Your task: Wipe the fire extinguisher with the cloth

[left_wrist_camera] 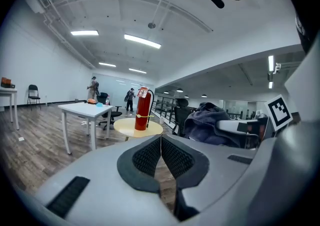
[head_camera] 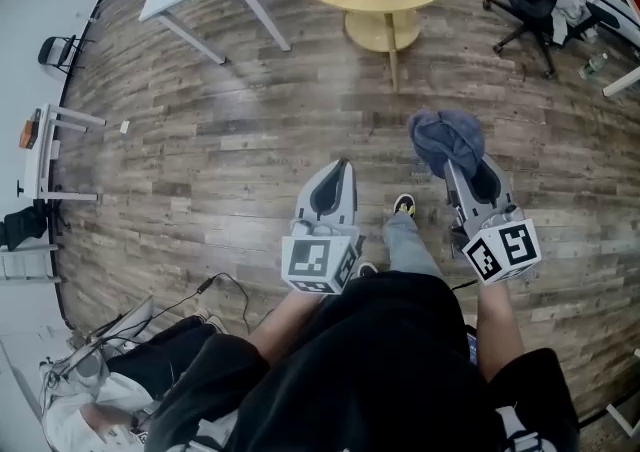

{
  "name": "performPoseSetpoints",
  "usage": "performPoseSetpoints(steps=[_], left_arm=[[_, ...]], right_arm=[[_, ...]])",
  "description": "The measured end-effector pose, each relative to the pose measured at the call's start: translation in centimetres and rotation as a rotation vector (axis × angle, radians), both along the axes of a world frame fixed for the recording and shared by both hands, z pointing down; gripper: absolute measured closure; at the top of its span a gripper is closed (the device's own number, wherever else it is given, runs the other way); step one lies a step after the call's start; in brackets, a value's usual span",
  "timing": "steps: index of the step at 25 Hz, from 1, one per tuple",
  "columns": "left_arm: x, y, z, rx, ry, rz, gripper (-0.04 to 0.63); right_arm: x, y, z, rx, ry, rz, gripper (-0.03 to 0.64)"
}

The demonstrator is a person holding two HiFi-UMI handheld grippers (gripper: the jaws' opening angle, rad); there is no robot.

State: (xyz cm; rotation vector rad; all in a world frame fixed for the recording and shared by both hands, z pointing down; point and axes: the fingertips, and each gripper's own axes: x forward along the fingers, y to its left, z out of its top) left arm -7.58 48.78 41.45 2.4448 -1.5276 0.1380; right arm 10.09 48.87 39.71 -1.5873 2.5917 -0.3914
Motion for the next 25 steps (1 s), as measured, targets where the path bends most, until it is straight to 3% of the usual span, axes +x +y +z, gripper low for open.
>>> performPoseSetpoints(steps=[9,18,25], left_arm=[[4.3,-13.1,-1.0,0.018,-0.025,-0.027,0.572],[3.6,-24.7,0.8,0.001,-0.021,-0.048,0.572],[1.8,-38.9,0.8,0.028,-0.010,-0.014,0.572]], right_arm=[[4.5,-13.1,-0.5,0.014,-0.003,-0.033,0.506],[6.0,-25.0,1.0,-0.030,-0.108,-0.001,0.506],[3.3,-38.7,1.0,-0.040,-0.067,0.012,0.506]])
